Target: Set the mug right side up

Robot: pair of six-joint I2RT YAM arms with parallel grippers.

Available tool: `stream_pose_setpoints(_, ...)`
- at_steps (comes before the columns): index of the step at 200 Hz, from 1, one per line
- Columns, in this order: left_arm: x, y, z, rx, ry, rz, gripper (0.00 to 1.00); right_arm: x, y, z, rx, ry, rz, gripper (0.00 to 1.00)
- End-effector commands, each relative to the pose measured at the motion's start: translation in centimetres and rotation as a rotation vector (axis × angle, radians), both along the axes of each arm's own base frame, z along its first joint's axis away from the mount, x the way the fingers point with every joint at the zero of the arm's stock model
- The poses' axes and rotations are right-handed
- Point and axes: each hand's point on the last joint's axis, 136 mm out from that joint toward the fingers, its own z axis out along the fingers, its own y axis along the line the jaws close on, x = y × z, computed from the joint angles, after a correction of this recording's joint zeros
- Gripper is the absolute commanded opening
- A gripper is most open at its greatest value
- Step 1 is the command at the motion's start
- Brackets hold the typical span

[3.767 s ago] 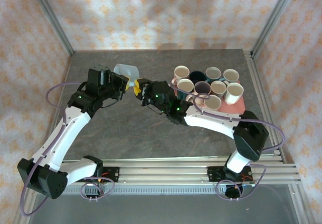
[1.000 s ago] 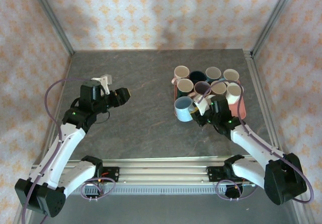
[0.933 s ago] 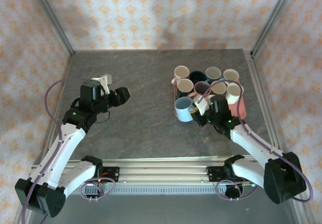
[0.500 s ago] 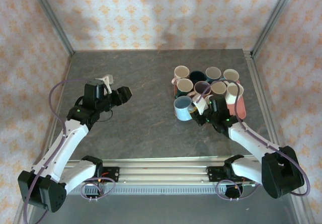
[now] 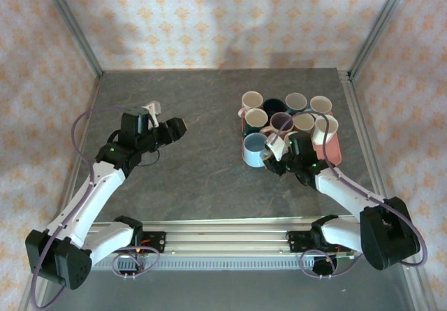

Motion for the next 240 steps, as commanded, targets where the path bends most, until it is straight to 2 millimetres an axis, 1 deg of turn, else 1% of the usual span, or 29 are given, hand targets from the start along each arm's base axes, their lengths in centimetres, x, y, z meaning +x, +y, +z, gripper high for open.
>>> stream_pose_setpoints(1,0.5,0.1,1.8,0.003,-0.052,0.015,0.64,-0.5,-0.2,-0.8,-0.022,0.037,0.002,0.28)
stream_pose_setpoints(20,0.4,0.2,1.7,0.007,-0.05,0.017,0.64,-0.5,-0.3,-0.6,-0.023,0.041,-0.002,0.3)
stream_pose_setpoints(37,0.2,0.2,1.8,0.01,-0.052,0.017,0.64,-0.4,-0.4,0.0,-0.027,0.031,-0.007,0.35)
stream_pose_setpoints(60,0.1,0.4,1.7,0.019,-0.052,0.02,0.64,-0.2,-0.4,1.8,-0.015,-0.015,-0.014,0.4)
stream_pose_setpoints(71,0.0,0.6,1.8,0.032,-0.057,0.02,0.64,-0.2,-0.5,2.9,-0.003,-0.042,-0.021,0.43)
stream_pose_setpoints(88,-0.1,0.9,1.9,0.069,-0.066,0.019,0.64,-0.3,-0.7,4.6,0.009,-0.076,-0.036,0.45)
stream_pose_setpoints(97,-0.2,1.3,2.2,0.096,-0.077,0.021,0.65,-0.4,-1.0,5.8,0.018,-0.1,-0.051,0.45)
stream_pose_setpoints(113,-0.3,2.1,2.6,0.17,-0.103,0.026,0.66,0.0,-1.7,9.0,0.061,-0.173,-0.124,0.47)
stream_pose_setpoints(114,-0.3,2.2,2.7,0.175,-0.104,0.025,0.66,0.1,-1.8,9.5,0.069,-0.185,-0.136,0.48)
stream_pose_setpoints(123,-0.3,2.7,2.9,0.218,-0.118,0.032,0.67,0.8,-2.4,11.8,0.115,-0.238,-0.215,0.54)
stream_pose_setpoints(139,0.0,4.1,3.0,0.312,-0.141,0.054,0.69,2.3,-4.5,15.8,0.179,-0.315,-0.403,0.69)
stream_pose_setpoints(143,0.0,4.5,3.0,0.339,-0.145,0.065,0.7,2.6,-5.0,16.6,0.183,-0.328,-0.437,0.71)
stream_pose_setpoints(151,0.2,5.6,2.9,0.389,-0.15,0.093,0.71,3.2,-5.6,18.0,0.188,-0.341,-0.484,0.74)
stream_pose_setpoints(162,0.6,7.0,2.5,0.464,-0.149,0.128,0.74,3.9,-6.5,19.3,0.199,-0.341,-0.537,0.77)
stream_pose_setpoints(165,0.6,7.5,2.5,0.485,-0.149,0.141,0.75,4.2,-6.7,19.5,0.207,-0.337,-0.552,0.8)
stream_pose_setpoints(170,0.8,8.3,2.3,0.519,-0.144,0.164,0.77,4.6,-7.2,20.0,0.222,-0.334,-0.577,0.96)
stream_pose_setpoints(173,0.8,8.7,2.1,0.539,-0.142,0.17,0.79,4.8,-7.4,20.1,0.232,-0.329,-0.588,1.0)
stream_pose_setpoints(180,1.0,9.8,1.8,0.586,-0.138,0.194,0.83,5.4,-8.3,20.4,0.256,-0.325,-0.621,1.0)
stream_pose_setpoints(185,1.1,10.4,1.6,0.612,-0.136,0.209,0.93,5.7,-8.9,20.6,0.277,-0.325,-0.645,1.0)
stream_pose_setpoints(188,1.2,10.8,1.4,0.629,-0.133,0.218,0.98,6.0,-9.4,20.6,0.288,-0.325,-0.662,1.0)
stream_pose_setpoints(190,1.3,11.2,1.4,0.641,-0.133,0.226,1.0,6.1,-9.8,20.6,0.294,-0.325,-0.674,1.0)
stream_pose_setpoints(204,1.4,13.4,0.9,0.713,-0.125,0.295,1.0,7.1,-12.7,20.0,0.312,-0.325,-0.779,1.0)
stream_pose_setpoints(224,1.3,16.4,-0.4,0.776,-0.105,0.381,1.0,7.7,-17.3,17.8,0.275,-0.305,-0.944,1.0)
stream_pose_setpoints(233,1.2,17.5,-1.2,0.821,-0.104,0.397,1.0,7.8,-18.7,16.9,0.265,-0.309,-0.994,1.0)
stream_pose_setpoints(240,1.1,18.2,-1.9,0.87,-0.104,0.406,1.0,7.8,-19.3,16.1,0.258,-0.314,-1.015,1.0)
